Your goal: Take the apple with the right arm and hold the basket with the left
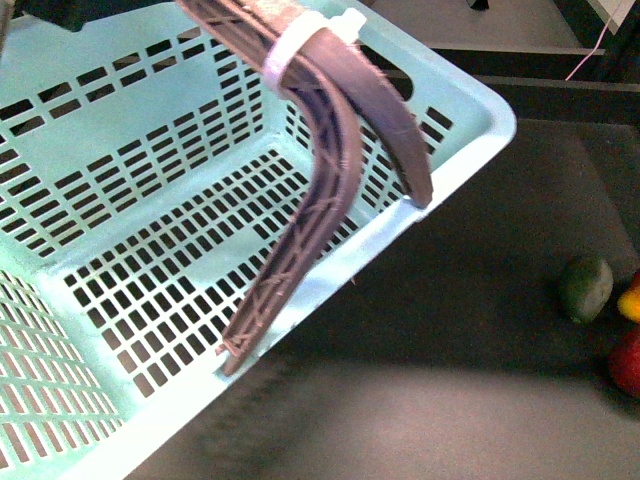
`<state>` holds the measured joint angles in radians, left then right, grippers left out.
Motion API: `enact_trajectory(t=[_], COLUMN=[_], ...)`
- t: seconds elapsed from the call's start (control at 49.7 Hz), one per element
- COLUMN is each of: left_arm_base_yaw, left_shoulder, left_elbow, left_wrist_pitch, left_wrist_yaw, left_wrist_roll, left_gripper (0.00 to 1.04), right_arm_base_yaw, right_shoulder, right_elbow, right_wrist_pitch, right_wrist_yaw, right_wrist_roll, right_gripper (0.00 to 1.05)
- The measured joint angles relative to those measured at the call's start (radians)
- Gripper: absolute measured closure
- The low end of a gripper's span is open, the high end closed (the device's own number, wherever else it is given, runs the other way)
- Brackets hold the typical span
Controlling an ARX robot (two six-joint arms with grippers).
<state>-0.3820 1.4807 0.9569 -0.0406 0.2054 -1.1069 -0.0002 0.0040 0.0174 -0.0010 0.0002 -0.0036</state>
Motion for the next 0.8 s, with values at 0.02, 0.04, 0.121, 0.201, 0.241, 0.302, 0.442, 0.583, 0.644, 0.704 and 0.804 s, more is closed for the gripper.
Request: enact_trajectory(t=[0.02, 0.04, 0.121, 0.201, 0.241, 0.302, 0.442, 0.583, 0.644, 0.704, 0.804], left_arm_base_yaw=[-0.015, -0.029, -0.098, -0.157, -0.181, -0.209, -0.227, -0.227, -0.227, -0.227, -0.228], left_shoulder=[0.000, 0.000, -0.008, -0.027, -0.038, -0.054, -0.064, -0.064, -0.064, -0.064, -0.064], left_elbow=[0.005, 0.011, 0.036, 0.048, 0.048, 0.048, 0.049, 0.049, 0.049, 0.049, 0.049], left_wrist_pitch=[-0.003, -0.009, -0.042, -0.077, -0.084, -0.090, -0.090, -0.090, -0.090, -0.090, -0.090], left_wrist_yaw=[-0.005, -0.009, -0.016, -0.012, -0.007, -0.003, -0.021, -0.031, -0.029, -0.026, -0.024], left_wrist_roll=[-0.003, -0.005, -0.005, -0.004, -0.005, -0.003, 0.017, 0.034, 0.038, 0.037, 0.037], left_gripper=[0.87, 0.87, 0.87, 0.87, 0.87, 0.87, 0.87, 0.87, 0.87, 0.87, 0.87], right_arm_base_yaw=[0.000, 0.000, 0.000, 0.000, 0.000, 0.000, 0.000, 0.000, 0.000, 0.000, 0.000], right_shoulder=[0.000, 0.000, 0.000, 0.000, 0.000, 0.000, 0.000, 0.000, 0.000, 0.000, 0.000], right_elbow=[0.000, 0.000, 0.000, 0.000, 0.000, 0.000, 0.000, 0.000, 0.000, 0.000, 0.000], right_wrist_pitch=[0.000, 0.000, 0.000, 0.000, 0.000, 0.000, 0.000, 0.000, 0.000, 0.000, 0.000], right_wrist_yaw=[0.000, 0.000, 0.000, 0.000, 0.000, 0.000, 0.000, 0.000, 0.000, 0.000, 0.000], right_wrist_roll=[0.000, 0.000, 0.000, 0.000, 0.000, 0.000, 0.000, 0.000, 0.000, 0.000, 0.000], right_gripper=[0.09, 0.09, 0.09, 0.09, 0.09, 0.09, 0.09, 0.09, 0.09, 0.09, 0.09])
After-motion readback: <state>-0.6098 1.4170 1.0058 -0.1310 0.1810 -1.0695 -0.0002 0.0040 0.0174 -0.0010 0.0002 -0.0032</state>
